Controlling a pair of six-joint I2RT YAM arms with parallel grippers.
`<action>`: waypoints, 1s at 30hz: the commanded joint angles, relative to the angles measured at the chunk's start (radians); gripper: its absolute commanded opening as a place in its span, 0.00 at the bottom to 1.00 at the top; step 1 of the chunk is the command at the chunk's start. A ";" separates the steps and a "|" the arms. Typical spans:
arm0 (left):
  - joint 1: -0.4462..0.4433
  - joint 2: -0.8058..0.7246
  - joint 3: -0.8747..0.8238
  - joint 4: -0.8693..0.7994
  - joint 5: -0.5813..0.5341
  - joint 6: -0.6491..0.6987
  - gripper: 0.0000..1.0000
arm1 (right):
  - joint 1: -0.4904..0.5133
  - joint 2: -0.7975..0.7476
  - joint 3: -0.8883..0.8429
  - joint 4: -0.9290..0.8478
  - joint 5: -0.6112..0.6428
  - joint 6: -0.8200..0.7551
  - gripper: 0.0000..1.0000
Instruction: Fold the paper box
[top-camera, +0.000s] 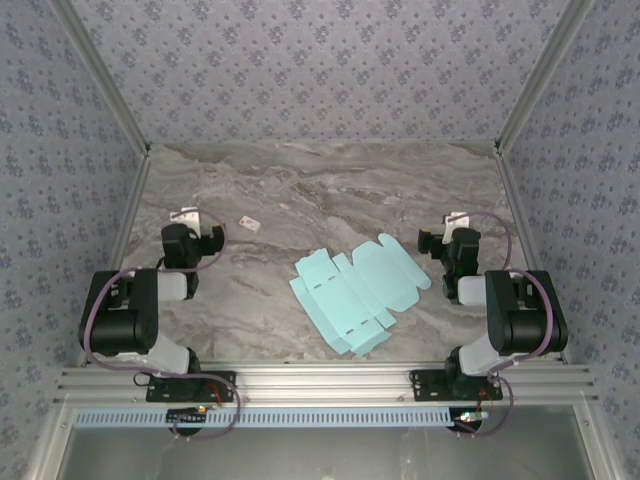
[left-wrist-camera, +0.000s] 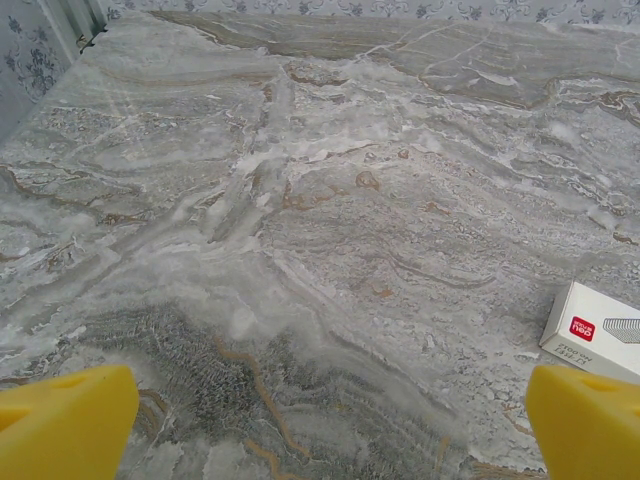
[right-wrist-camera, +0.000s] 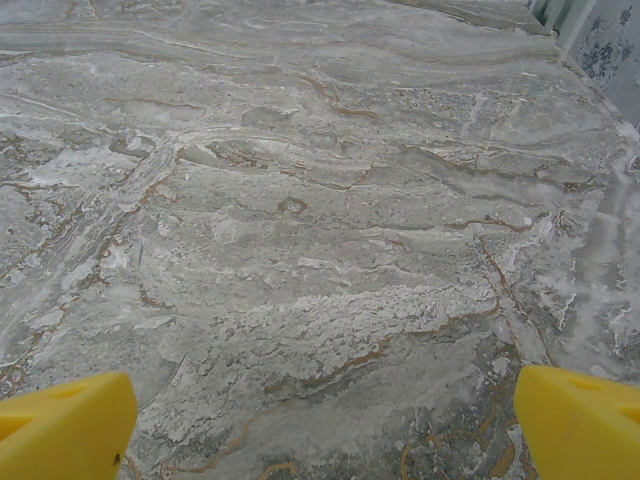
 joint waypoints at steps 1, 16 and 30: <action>0.006 0.006 -0.009 0.036 0.016 0.008 0.99 | -0.009 0.005 0.022 0.006 -0.011 0.018 0.99; 0.007 -0.281 0.045 -0.288 -0.055 -0.052 0.99 | 0.003 -0.255 0.101 -0.310 0.141 0.083 0.99; -0.268 -0.476 0.188 -0.790 0.164 -0.491 0.99 | 0.148 -0.446 0.313 -0.958 -0.166 0.415 0.95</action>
